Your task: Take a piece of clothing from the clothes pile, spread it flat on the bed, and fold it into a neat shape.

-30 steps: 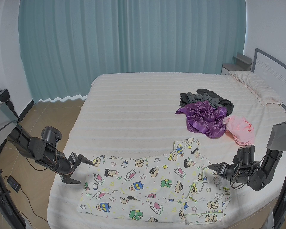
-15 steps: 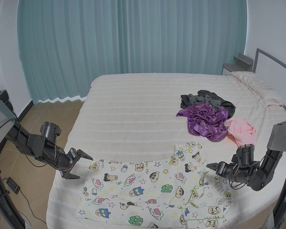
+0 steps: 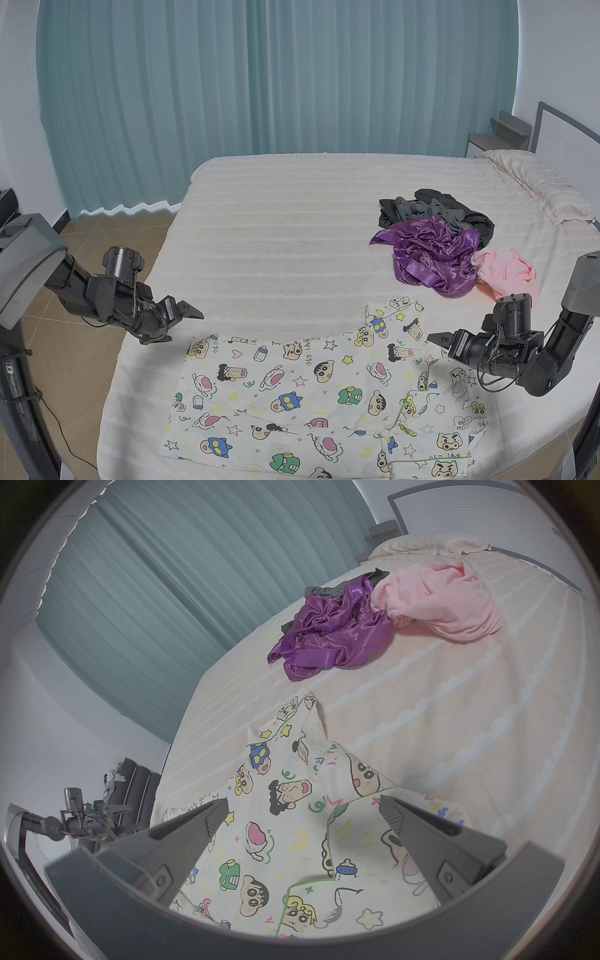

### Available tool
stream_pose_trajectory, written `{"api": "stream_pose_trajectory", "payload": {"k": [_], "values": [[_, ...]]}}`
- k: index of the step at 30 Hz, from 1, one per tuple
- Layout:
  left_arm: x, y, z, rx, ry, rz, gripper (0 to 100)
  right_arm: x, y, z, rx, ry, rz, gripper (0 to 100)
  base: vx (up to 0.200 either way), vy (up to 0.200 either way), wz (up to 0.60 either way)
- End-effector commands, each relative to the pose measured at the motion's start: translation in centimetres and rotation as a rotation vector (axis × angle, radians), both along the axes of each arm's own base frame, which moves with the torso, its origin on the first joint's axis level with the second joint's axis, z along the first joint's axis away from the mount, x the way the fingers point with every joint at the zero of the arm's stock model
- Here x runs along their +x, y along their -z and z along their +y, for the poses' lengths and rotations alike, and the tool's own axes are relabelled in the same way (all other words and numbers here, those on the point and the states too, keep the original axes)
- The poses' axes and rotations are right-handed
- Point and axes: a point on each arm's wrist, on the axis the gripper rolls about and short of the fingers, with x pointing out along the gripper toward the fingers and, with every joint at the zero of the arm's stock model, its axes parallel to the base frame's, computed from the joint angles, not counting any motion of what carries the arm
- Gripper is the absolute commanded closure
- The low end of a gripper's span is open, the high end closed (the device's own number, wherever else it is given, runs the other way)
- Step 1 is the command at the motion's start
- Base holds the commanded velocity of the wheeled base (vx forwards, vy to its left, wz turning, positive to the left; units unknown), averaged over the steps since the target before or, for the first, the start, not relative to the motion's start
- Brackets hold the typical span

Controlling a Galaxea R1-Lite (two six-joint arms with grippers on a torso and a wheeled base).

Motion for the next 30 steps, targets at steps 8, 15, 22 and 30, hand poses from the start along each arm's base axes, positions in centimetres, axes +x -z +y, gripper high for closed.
{"api": "stream_pose_trajectory", "payload": {"k": [8, 15, 22, 30], "values": [[3.2, 5.7, 1.1, -0.034, 0.141, -0.088, 0, 0.0, 0.4, 0.6, -0.003, -0.027, 0.01, 0, 0.0, 0.0, 0.0], [3.4, 6.4, 1.4, -0.014, 0.161, -0.098, 0, 0.2, 0.8, 1.2, -0.004, -0.043, 0.02, 0, 0.0, 0.0, 0.0], [3.2, 7.2, 1.2, 0.031, 0.234, -0.11, 0, 0.3, 0.9, 1.1, -0.001, -0.036, 0.019, 0, 0.0, 0.0, 0.0], [2.9, 7.4, -0.4, 0.0, 0.298, -0.113, 0, 0.9, 1.5, 1.3, 0.0, -0.037, 0.027, 0, 0.0, 0.0, 0.0]]}}
